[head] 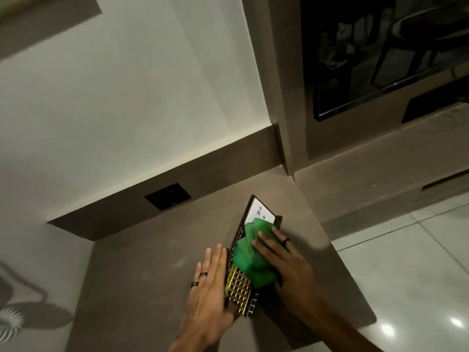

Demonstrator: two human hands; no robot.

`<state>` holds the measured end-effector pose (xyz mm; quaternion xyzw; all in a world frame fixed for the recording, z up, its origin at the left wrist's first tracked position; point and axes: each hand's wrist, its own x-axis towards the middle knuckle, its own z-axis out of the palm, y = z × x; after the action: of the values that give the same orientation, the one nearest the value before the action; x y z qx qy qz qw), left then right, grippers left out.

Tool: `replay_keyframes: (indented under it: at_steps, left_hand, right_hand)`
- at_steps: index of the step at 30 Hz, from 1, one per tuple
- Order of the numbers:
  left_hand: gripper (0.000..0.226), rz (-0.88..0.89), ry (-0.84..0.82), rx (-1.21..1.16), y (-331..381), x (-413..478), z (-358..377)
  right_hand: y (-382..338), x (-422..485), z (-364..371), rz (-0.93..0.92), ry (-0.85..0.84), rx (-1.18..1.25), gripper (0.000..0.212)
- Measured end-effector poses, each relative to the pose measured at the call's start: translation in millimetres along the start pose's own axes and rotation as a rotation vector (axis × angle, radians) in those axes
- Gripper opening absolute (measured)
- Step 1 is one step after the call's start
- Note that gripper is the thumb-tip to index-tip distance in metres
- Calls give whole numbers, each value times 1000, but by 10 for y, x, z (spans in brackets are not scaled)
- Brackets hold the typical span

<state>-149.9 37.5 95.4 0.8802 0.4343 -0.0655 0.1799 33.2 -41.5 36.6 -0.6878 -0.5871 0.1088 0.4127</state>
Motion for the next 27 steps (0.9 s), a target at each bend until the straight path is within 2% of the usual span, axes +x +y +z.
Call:
replay_keyframes:
  at_steps: [2,4,8,10,12,14,16,18,20,22,23,25,27]
  left_hand:
    - [120,20,2,-101,-39,-18,90]
    - [118,34,7,-138,-78,-10,128]
    - [118,37,5,-153,-100,6,127]
    - [120,63,2,-156,-95,1,135]
    - [120,87,-5,-144,-96,-9,146]
    - [119,94,-13,-132,-98,-8,137]
    - [120,86,-13,-145,-94,-7,112]
    - [120,71,-17,-164,-85,3,105]
    - [120,74,-22,-167,-95,10,122]
    - [121,79,-33,-162,-111,14,140]
    - [121,80,-41,-164,-114,18,140]
    - [121,77,-41,-172,-123,25,135]
    - [122,63,-46,-180,-121,39,125]
  right_hand:
    - [31,5,156,-156,-70,-79,72]
    - [132,3,240,-235,-152,-189,72]
    - [292,-122,223,-141,-327,-263,89]
    - [248,-204,200,-191,-352,-245,89]
    - [159,-101,215,-296,-238,-173,66]
    - [72,126,163,-260,-86,-179,43]
    - [107,237,95,-85,-61,-227,46]
    - [174,116,64,43,-169,-235,64]
    - [137,-101,123,-13,-233,-229,67]
    - [47,-125,234,-202,-220,-207,47]
    - [4,-54,243,-241,-178,-210,45]
    - [11,115,189,-220,-89,-221,46]
    - [74,137,121,-100,-85,-211,58]
